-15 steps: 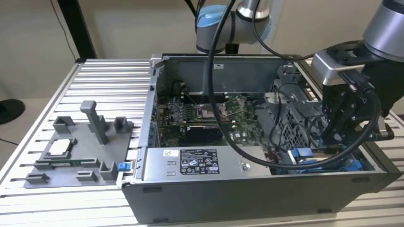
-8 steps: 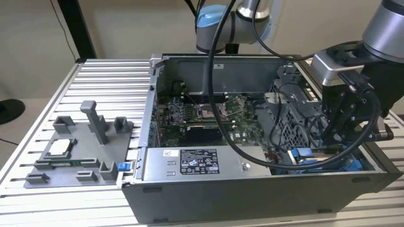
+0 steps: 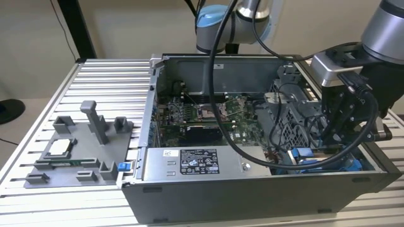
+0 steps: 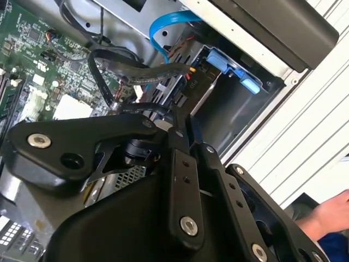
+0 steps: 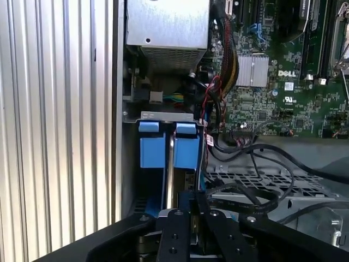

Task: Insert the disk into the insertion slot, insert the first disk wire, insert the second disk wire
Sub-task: 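Insert the second disk wire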

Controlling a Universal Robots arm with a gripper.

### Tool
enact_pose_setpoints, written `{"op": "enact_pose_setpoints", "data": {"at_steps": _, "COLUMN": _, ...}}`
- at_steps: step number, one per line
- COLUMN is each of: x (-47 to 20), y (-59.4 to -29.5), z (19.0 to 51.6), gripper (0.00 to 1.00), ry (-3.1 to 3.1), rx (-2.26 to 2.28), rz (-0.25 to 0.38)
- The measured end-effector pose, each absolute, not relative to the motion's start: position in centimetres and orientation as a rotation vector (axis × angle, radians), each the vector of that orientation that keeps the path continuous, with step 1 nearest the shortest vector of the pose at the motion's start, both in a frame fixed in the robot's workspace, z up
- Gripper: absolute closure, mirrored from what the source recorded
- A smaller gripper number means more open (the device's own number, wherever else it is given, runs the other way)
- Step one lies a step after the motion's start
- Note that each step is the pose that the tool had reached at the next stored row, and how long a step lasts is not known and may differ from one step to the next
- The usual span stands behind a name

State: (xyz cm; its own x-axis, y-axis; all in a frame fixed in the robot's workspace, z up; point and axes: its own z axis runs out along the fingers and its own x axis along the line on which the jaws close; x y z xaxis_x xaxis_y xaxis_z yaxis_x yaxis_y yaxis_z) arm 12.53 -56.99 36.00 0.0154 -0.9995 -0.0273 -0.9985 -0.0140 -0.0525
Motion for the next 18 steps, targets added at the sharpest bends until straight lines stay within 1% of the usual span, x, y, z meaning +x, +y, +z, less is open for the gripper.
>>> {"op": "enact_pose_setpoints", "data": {"at_steps": 18, "x": 12.92, "y": -56.81, "z": 34.93, "gripper": 1.0, "ry": 2.165, "rx": -2.198, "rz": -0.027}}
